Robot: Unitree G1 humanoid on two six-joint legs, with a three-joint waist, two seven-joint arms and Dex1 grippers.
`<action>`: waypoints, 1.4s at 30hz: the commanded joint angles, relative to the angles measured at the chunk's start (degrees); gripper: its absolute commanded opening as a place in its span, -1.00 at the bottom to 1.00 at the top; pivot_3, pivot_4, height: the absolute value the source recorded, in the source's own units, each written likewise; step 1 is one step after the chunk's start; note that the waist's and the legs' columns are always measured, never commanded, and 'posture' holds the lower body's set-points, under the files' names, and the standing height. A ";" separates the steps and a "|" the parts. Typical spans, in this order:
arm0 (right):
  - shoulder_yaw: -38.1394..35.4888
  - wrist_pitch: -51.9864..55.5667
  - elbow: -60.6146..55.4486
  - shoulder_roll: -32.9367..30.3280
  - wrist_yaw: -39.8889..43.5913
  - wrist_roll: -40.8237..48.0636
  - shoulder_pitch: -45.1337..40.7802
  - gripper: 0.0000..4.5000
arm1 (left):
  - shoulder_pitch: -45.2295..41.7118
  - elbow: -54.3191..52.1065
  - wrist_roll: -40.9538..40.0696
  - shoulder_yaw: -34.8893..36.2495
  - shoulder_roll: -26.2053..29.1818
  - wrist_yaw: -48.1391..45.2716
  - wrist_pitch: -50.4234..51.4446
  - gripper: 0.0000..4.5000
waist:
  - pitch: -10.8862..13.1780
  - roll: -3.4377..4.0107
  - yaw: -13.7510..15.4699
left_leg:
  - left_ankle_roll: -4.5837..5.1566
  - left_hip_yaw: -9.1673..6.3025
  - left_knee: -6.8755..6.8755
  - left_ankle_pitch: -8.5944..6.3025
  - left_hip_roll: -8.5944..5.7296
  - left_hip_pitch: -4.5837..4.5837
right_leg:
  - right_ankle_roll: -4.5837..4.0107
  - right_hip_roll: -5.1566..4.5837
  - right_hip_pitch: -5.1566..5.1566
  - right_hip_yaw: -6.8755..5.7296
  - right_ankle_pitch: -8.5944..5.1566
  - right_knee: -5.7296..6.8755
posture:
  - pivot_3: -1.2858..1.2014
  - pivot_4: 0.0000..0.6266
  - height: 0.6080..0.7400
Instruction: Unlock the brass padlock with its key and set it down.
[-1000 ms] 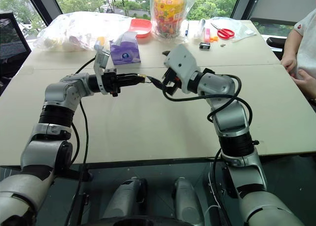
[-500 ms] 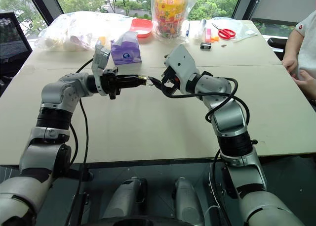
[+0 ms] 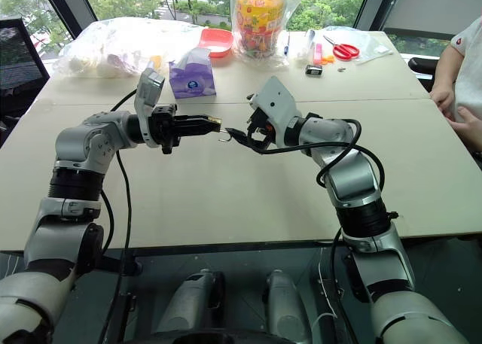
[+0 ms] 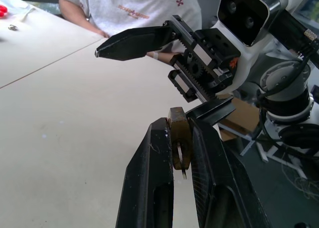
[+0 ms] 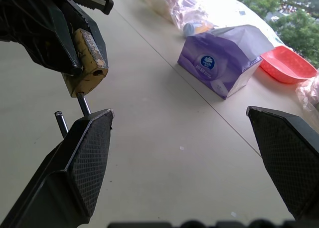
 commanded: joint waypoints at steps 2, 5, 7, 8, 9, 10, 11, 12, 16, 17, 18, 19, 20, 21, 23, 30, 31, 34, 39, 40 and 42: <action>-0.48 -1.02 -1.54 -2.94 0.50 -0.18 1.35 0.98 | -0.62 0.83 0.41 0.30 -0.71 1.33 -2.84 -1.00 | 0.00 0.00 0.15 | 0.00 0.00 0.00 0.00 0.00 0.00 | 0.00 0.00 0.00 0.00 0.00 0.00 | 0.03 -0.52 1.00; -1.45 -2.87 -1.07 -8.20 1.52 -1.86 3.35 0.98 | -0.51 3.30 1.50 -0.52 -2.17 3.03 -3.57 -1.00 | 0.00 0.00 0.34 | 0.00 0.00 0.03 0.00 -0.02 -0.02 | 0.00 -0.01 0.01 0.00 0.00 -0.05 | 0.03 -0.52 1.00; -2.84 -0.77 -4.73 -14.10 6.02 0.41 6.77 0.98 | -0.56 6.33 3.13 -1.42 -5.35 6.66 -4.32 -1.00 | 0.00 0.00 0.85 | 0.02 0.00 0.04 -0.01 -0.03 -0.03 | 0.00 -0.02 0.04 0.00 0.00 -0.10 | 0.03 -0.52 1.00; -3.33 1.58 -8.17 -16.85 8.63 2.68 8.97 0.98 | -0.96 8.39 4.04 -1.80 -7.31 8.70 -4.60 -1.00 | 0.00 0.00 1.23 | 0.05 0.01 0.06 -0.03 -0.04 -0.04 | 0.00 -0.03 0.05 0.00 0.00 -0.14 | 0.03 -0.52 1.00; -3.56 3.21 -10.54 -18.64 10.22 4.36 10.40 0.98 | -1.30 9.82 4.68 -2.01 -8.59 9.94 -4.88 -1.00 | 0.00 0.00 1.48 | 0.09 0.02 0.09 -0.05 -0.03 -0.03 | 0.01 -0.03 0.08 0.00 0.00 -0.15 | 0.03 -0.52 1.00; -3.88 5.40 -12.68 -19.56 10.50 5.68 11.46 0.98 | -1.87 11.45 4.88 -1.97 -9.81 10.71 -4.38 -1.00 | 0.00 0.00 1.44 | 0.11 0.01 0.10 -0.07 -0.03 -0.06 | 0.01 -0.03 0.08 -0.01 -0.01 -0.18 | 0.03 -0.52 1.00; -4.39 8.95 -14.82 -19.64 9.20 6.66 12.46 0.98 | -2.85 15.24 5.71 -2.23 -12.07 12.38 -4.33 -1.00 | 0.00 0.00 1.40 | 0.13 0.01 0.10 -0.08 -0.02 -0.07 | 0.01 -0.02 0.08 -0.01 0.00 -0.19 | 0.03 -0.52 1.00; -4.64 11.65 -16.23 -19.50 7.97 7.28 12.90 0.98 | -3.67 18.21 6.42 -2.30 -13.57 13.39 -4.49 -1.00 | 0.00 -0.01 1.28 | 0.13 0.01 0.11 -0.08 -0.02 -0.07 | 0.02 -0.02 0.08 -0.01 0.00 -0.19 | 0.03 -0.52 1.00; -3.15 18.69 -20.23 -20.49 4.91 7.15 13.90 0.98 | -8.24 31.23 7.72 -0.05 -18.90 18.43 -5.60 -1.00 | 0.00 -0.01 1.23 | 0.13 0.02 0.28 -0.08 0.05 -0.07 | 0.02 0.01 0.08 -0.02 0.00 -0.16 | 0.03 -0.52 1.00; -2.85 19.73 -20.54 -20.48 4.07 6.94 13.79 0.98 | -9.11 32.89 7.54 0.50 -19.35 18.46 -5.73 -1.00 | 0.00 -0.01 1.15 | 0.14 0.02 0.33 -0.09 0.06 -0.06 | 0.01 0.01 0.08 -0.02 0.00 -0.16 | 0.03 -0.52 1.00; -2.45 21.14 -20.83 -20.36 2.88 6.54 13.83 0.98 | -9.99 34.67 7.84 0.60 -19.77 18.60 -6.26 -1.00 | 0.00 -0.01 1.13 | 0.14 0.03 0.34 -0.09 0.07 -0.06 | 0.00 0.01 0.08 -0.02 0.00 -0.16 | 0.03 -0.52 1.00; -2.17 22.25 -21.00 -20.20 1.78 6.24 13.88 0.98 | -10.66 36.10 8.31 0.49 -20.07 18.55 -6.90 -1.00 | 0.00 -0.01 1.21 | 0.14 0.03 0.35 -0.09 0.07 -0.06 | -0.01 0.01 0.08 -0.02 0.00 -0.16 | 0.03 -0.52 1.00; -2.00 23.03 -21.14 -20.09 1.02 6.17 13.89 0.98 | -11.15 37.18 8.76 0.41 -20.22 18.43 -7.44 -1.00 | 0.00 -0.01 1.29 | 0.14 0.02 0.35 -0.09 0.07 -0.07 | -0.01 0.00 0.08 -0.02 0.00 -0.16 | 0.03 -0.52 1.00; -1.99 24.25 -21.29 -19.69 0.22 6.40 13.97 0.98 | -11.62 38.35 9.41 0.10 -20.40 17.97 -7.96 -1.00 | 0.00 -0.01 1.36 | 0.14 0.03 0.35 -0.10 0.07 -0.07 | -0.02 -0.01 0.08 -0.02 0.00 -0.16 | 0.03 -0.52 1.00; -1.97 26.06 -21.74 -18.93 -0.93 7.06 13.97 0.98 | -12.21 39.99 10.27 0.01 -20.68 16.75 -8.98 -1.00 | 0.00 -0.01 1.39 | 0.15 0.03 0.35 -0.11 0.05 -0.09 | -0.01 -0.06 0.08 -0.02 0.00 -0.17 | 0.03 -0.52 1.00; -1.42 27.74 -21.99 -18.31 -2.72 8.16 13.63 1.00 | -13.03 42.28 13.42 -0.50 -20.47 15.06 -10.24 0.20 | 0.00 -0.01 1.40 | 0.30 0.08 0.43 -0.20 -0.03 -0.17 | -0.01 -0.30 0.08 -0.04 0.00 -0.19 | 0.03 -0.52 1.00; -1.42 27.68 -21.80 -18.35 -2.83 8.26 13.59 1.00 | -12.58 41.86 15.32 -1.87 -20.04 15.33 -12.14 0.42 | 0.00 -0.01 1.39 | 0.32 0.08 0.45 -0.21 -0.04 -0.17 | -0.02 -0.30 0.08 -0.04 0.00 -0.19 | 0.03 -0.52 1.00; -1.84 27.64 -21.65 -18.54 -3.18 8.59 14.06 1.00 | -10.10 37.86 21.71 -7.15 -17.10 15.29 -18.38 0.58 | -0.01 -0.01 1.39 | 0.32 0.08 0.50 -0.22 -0.03 -0.15 | -0.04 -0.32 0.13 -0.04 -0.02 -0.19 | 0.03 -0.52 1.00; -3.70 27.35 -21.63 -18.20 -4.08 9.78 16.33 1.00 | -4.77 25.60 19.89 -4.71 -10.37 14.99 -17.64 0.58 | -0.01 0.00 0.58 | 0.32 0.10 0.53 -0.22 0.03 -0.12 | -0.17 -0.35 0.12 0.00 -0.07 -0.18 | 0.03 -0.52 1.00; -4.07 27.27 -21.64 -18.01 -4.28 10.05 16.75 1.00 | -3.21 22.39 19.42 -4.47 -9.24 14.94 -17.12 0.58 | -0.01 0.00 0.53 | 0.32 0.09 0.50 -0.23 0.06 -0.13 | -0.16 -0.36 0.11 0.05 -0.06 -0.18 | 0.03 -0.52 1.00; -4.36 27.17 -21.69 -17.92 -4.58 10.43 17.09 1.00 | -1.45 18.66 18.86 -4.44 -8.41 15.25 -15.92 0.58 | -0.01 0.00 0.79 | 0.32 0.09 0.45 -0.23 0.05 -0.14 | -0.12 -0.41 0.09 0.07 -0.04 -0.19 | 0.03 -0.52 1.00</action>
